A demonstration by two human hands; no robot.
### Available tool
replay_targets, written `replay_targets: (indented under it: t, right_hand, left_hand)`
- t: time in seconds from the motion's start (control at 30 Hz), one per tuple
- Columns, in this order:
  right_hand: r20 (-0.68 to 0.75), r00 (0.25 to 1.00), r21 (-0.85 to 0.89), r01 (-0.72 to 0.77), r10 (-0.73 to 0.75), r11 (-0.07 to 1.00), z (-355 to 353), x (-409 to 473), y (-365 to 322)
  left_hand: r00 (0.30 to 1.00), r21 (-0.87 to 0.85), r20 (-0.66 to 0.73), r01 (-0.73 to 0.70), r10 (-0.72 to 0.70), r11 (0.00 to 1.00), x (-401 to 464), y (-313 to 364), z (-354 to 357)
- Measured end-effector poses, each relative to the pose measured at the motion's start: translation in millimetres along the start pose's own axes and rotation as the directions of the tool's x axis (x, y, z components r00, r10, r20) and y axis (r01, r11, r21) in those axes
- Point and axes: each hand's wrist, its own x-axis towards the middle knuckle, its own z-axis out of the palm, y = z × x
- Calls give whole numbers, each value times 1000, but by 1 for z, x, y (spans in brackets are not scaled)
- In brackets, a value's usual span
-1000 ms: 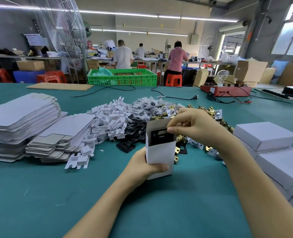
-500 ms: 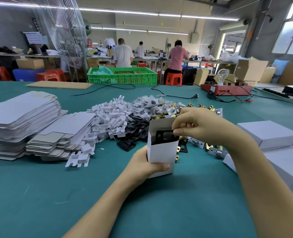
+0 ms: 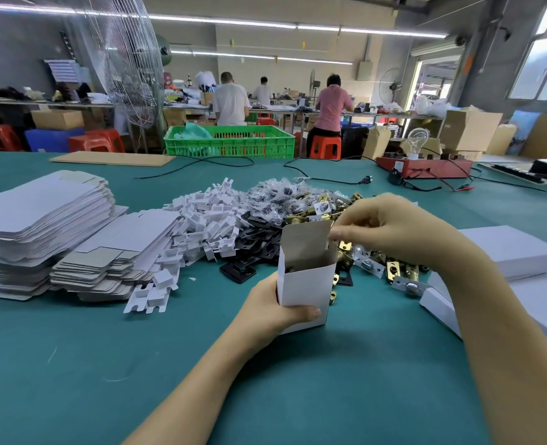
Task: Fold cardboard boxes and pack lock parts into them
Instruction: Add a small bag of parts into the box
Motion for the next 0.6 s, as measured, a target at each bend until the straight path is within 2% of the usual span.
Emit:
replay_targets:
  t: [0.1, 0.17, 0.23, 0.33, 0.47, 0.6]
  right_hand:
    - [-249, 963, 288, -29, 104, 957, 3, 3, 10]
    - [-363, 904, 370, -82, 225, 925, 13, 8, 21]
    - [-381, 868, 383, -166, 319, 909, 25, 19, 32]
    - [-387, 831, 386, -247, 399, 889, 44, 47, 51]
    - [-471, 825, 89, -309, 313, 947, 61, 99, 72]
    - [-385, 905, -266, -297, 181, 917, 67, 148, 88]
  left_hand:
    - [998, -15, -59, -9, 8, 1000, 1, 1, 1]
    - [987, -72, -163, -5, -6, 997, 2, 2, -1]
    - [963, -125, -265, 14, -47, 992, 4, 2, -3]
    - [937, -71, -345, 37, -59, 997, 5, -1, -5]
    - [968, -2, -251, -20, 19, 1000, 4, -2, -2]
    - [967, -26, -254, -38, 30, 999, 5, -3, -3]
